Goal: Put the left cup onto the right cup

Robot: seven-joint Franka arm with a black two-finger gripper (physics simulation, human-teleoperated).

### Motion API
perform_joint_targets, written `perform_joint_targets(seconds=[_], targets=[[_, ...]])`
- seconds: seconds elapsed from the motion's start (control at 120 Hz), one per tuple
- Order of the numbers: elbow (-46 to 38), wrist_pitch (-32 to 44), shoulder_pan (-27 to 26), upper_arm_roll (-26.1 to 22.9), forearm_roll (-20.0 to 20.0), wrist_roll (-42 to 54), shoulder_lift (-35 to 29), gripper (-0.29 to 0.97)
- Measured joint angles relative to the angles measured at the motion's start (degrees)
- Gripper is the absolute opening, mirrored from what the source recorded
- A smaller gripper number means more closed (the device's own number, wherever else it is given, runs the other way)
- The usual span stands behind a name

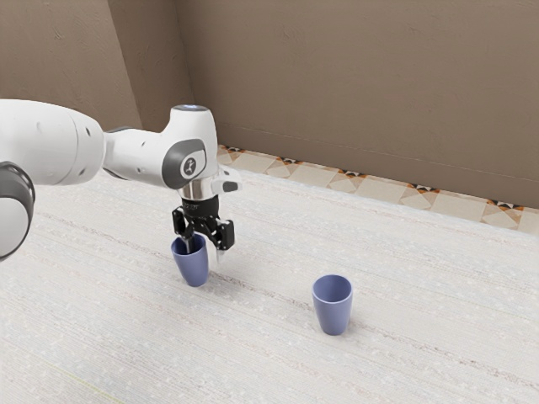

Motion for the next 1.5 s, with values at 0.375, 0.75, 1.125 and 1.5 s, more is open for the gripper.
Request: perform_joint_targets(seconds=[0.375, 0.75, 1.125, 1.5], targets=[[0.0, 0.17, 0.0, 0.36, 0.08, -0.16, 0.15, 0.46], [0.06, 0.27, 0.0, 0.45, 0.2, -0.24, 0.27, 0.33], [0.05, 0.9, 0.0, 0.45, 0.21, -0.32, 0.44, 0.19], [0.02, 1.03, 0.02, 0.51, 0.25, -0.4, 0.7, 0.12]])
